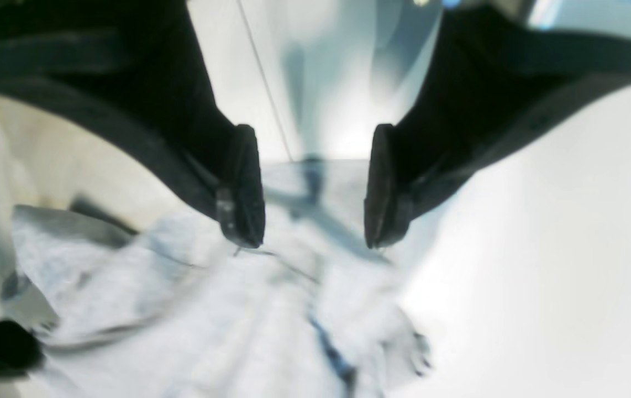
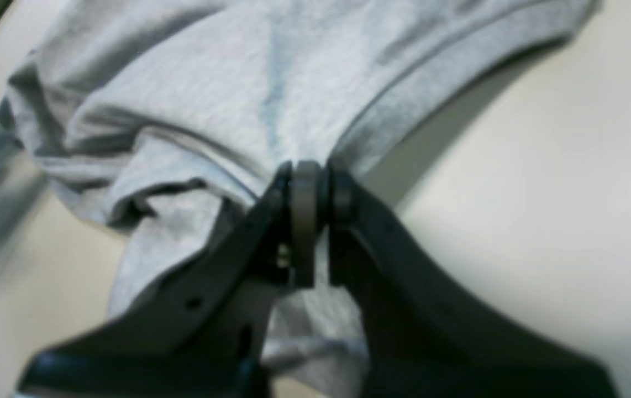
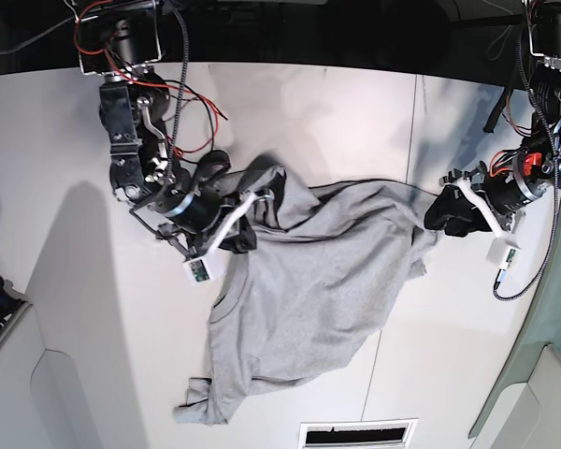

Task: Layout the t-shirt on the table in an organized manner, then fold the t-shirt properly
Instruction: 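Lift the t-shirt and pull the grippers apart to stretch it out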

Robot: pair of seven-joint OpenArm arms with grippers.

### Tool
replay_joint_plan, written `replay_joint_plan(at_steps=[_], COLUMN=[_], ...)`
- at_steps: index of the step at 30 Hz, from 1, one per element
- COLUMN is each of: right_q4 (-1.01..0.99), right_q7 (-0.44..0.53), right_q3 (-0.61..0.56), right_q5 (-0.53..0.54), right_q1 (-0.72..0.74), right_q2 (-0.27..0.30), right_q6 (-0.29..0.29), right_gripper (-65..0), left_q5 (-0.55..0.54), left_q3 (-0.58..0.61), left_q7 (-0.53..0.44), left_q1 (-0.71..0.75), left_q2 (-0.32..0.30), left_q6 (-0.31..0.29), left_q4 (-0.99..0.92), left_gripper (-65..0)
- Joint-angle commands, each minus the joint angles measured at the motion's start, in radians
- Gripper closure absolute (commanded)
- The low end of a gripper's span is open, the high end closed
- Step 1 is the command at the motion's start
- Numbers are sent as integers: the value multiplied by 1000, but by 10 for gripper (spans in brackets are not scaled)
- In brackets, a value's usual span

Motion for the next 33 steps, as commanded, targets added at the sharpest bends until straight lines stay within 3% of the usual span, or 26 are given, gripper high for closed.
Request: replay_joint_plan(at_steps=[1,9,14,16,19,24,28,33], right_q4=[32,179,296,346,403,414,411,411], right_q7=[16,15,3,-14,-48,-67,-85,-85], right_q3=[1,8,77,121,201,317,330,329], right_q5=[21,127,153,182,216,240,243,249], right_q1=[0,-131,-209,-235,-262,-274,-274,-274], right_q2=[28,209,280,303,322,333,332,332], right_q6=[18,44,47,47,48,47,48,47], right_gripper=[0,0,0,0,0,0,0,0], left_q5=[-19,-19,-41,-69,-126,-105,1,-4], left_q3=[-6,-6,-6,-6,0,112,230,263], left_q7=[-14,-11,-11,-5,8,-7,-71,-17], left_q1=[-14,-14,-14,-15,-14,-18,-23,-31], left_q2=[-16,-16,-17,-17,-17,-16,2,74], left_q6=[-8,-8,-18,-54,-91,-92,-51,-41], left_q4=[17,17,19,19,19,19,19,19], left_gripper=[-327,-327,-327,-327,-327,-327,-327,-327])
